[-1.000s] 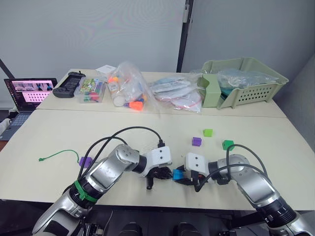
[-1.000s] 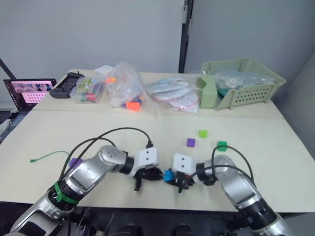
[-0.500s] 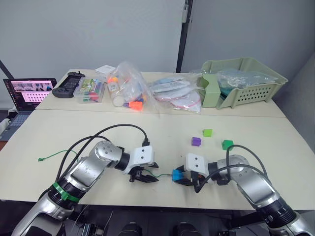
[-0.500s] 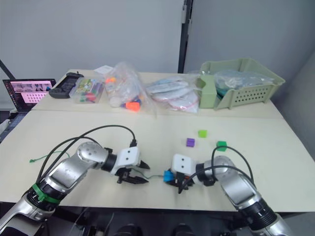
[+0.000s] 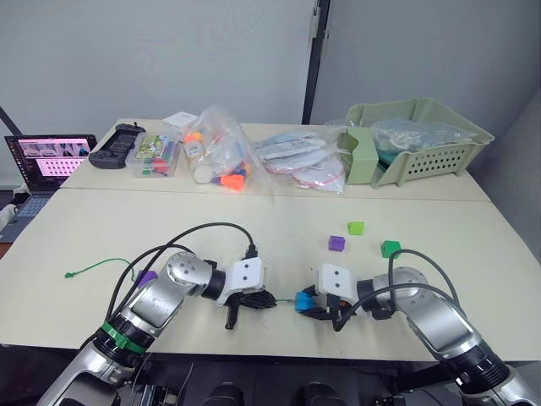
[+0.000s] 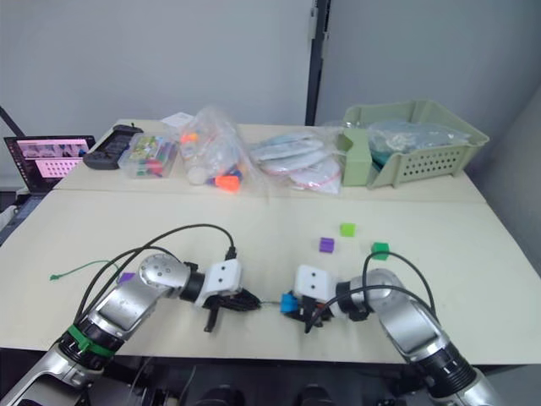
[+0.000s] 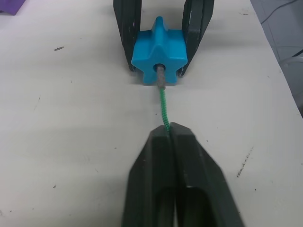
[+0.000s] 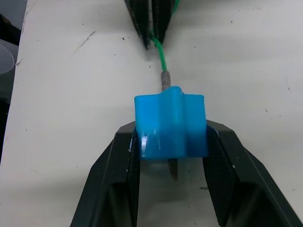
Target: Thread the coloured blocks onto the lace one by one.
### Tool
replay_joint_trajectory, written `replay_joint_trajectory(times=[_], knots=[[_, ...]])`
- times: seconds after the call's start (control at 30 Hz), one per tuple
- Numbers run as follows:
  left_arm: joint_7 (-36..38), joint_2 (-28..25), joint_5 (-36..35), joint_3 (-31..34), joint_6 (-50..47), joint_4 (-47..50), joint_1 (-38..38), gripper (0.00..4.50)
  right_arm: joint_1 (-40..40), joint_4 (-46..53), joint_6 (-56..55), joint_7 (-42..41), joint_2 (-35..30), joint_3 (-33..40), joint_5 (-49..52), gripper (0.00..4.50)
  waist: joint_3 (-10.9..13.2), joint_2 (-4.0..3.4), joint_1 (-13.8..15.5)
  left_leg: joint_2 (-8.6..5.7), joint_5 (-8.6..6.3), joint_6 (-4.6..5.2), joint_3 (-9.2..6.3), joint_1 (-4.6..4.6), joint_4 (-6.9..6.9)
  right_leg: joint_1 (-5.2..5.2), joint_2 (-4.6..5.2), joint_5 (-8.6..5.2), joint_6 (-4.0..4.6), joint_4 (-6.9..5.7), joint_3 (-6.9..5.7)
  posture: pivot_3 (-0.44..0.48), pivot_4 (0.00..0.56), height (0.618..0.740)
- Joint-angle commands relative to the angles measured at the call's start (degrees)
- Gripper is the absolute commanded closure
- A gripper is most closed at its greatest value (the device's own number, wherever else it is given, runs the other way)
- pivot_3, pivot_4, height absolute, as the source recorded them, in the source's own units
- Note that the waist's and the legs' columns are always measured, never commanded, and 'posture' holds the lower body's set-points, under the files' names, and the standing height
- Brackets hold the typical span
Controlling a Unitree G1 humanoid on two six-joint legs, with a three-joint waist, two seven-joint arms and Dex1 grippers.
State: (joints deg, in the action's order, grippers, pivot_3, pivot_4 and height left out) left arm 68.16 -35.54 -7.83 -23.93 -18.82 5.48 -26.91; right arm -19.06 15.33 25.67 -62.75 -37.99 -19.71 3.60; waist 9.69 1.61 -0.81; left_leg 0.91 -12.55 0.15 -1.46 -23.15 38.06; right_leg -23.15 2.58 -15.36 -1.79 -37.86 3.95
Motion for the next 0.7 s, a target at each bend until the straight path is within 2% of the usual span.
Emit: replay_joint_trajectory(times=[0.03, 0.53, 0.7], knots=[[-0.7, 0.8, 0.9, -0.1, 1.2, 1.0, 0.3, 4.49, 0.9, 0.8, 0.9, 0.0, -0.6, -0.5, 0.5, 3.16, 0.0, 0.00, 0.0, 0.00, 0.00, 0.00, 0.00, 0.00, 0.00, 0.00, 0.00, 0.00, 0.00, 0.00, 0.00, 0.000, 0.150, 0.740], [-4.6, 8.6, 4.4, -2.8, -0.4, 0.3, -3.4, 4.49, 1.0, 1.6, 1.5, 0.3, -0.3, -1.2, 0.4, 3.16, 0.0, 0.00, 0.0, -0.01, 0.00, 0.00, 0.00, 0.00, 0.00, 0.01, -0.01, 0.00, 0.00, 0.00, 0.00, 0.000, 0.150, 0.740], [-3.9, 7.8, 4.8, -2.6, -1.7, 1.0, -3.2, 4.49, 1.0, 1.6, 1.6, 0.4, -0.3, -1.3, 0.4, 3.16, 0.0, 0.00, 0.0, -0.01, 0.00, 0.00, -0.01, 0.01, 0.00, 0.02, -0.01, 0.00, 0.00, 0.00, 0.00, 0.000, 0.150, 0.740]])
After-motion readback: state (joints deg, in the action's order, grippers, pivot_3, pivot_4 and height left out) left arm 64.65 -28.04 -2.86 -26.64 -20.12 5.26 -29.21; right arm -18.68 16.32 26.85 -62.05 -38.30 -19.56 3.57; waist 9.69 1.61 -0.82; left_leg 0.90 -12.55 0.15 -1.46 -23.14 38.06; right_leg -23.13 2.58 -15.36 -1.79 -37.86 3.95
